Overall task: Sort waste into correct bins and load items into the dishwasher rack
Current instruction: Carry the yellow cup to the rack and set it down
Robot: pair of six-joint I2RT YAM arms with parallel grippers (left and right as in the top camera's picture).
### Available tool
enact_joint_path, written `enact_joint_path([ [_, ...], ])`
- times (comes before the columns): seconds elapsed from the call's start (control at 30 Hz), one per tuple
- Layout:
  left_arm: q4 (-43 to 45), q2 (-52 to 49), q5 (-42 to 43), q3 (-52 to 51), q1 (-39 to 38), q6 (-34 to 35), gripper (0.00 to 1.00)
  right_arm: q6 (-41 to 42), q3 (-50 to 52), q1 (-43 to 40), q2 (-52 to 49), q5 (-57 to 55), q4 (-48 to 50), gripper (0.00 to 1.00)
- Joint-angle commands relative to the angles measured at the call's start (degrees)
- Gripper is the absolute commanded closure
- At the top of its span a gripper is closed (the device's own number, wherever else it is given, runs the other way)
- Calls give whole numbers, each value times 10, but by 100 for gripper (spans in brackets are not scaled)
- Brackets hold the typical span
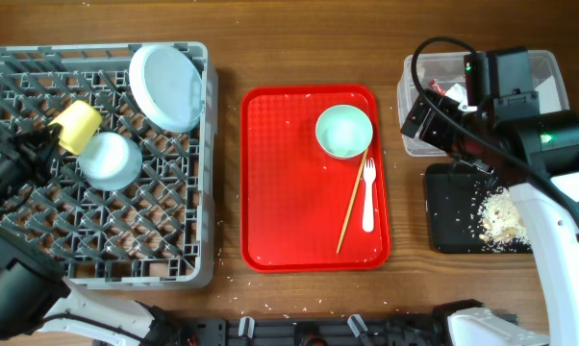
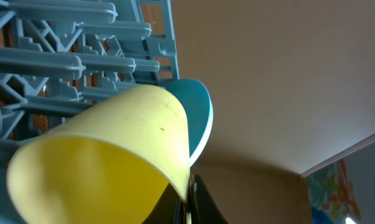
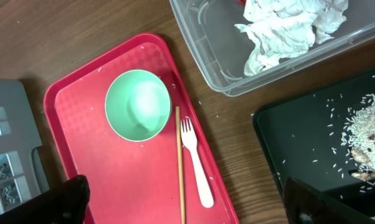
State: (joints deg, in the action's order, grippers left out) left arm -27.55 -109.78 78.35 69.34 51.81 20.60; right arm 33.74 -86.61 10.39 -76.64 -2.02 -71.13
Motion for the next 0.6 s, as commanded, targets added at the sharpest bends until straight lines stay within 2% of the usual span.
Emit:
enact_joint_path([
  [0.0, -32, -12, -54, -1, 21, -13, 96, -6, -3, -1, -1, -11, 1, 0],
  [0.13, -124, -12, -169, -1, 54, -13, 96, -6, -3, -1, -1, -11, 1, 1],
  [0.23, -141, -12, -174, -1, 83, -13, 94, -6, -3, -1, -1, -11, 1, 1],
  [0.33, -152, -9, -174, -1, 116, -13, 79, -6, -3, -1, -1, -11, 1, 0],
  [0.43, -158, 8, -174, -1, 136, -13, 71, -6, -3, -1, -1, -11, 1, 1],
  [0.5, -162, 26, -174, -1, 136, -13, 70, -6, -3, -1, -1, -11, 1, 0],
  [0.57, -167, 63, -174, -1, 136, -6, 74, -6, -3, -1, -1, -11, 1, 0],
])
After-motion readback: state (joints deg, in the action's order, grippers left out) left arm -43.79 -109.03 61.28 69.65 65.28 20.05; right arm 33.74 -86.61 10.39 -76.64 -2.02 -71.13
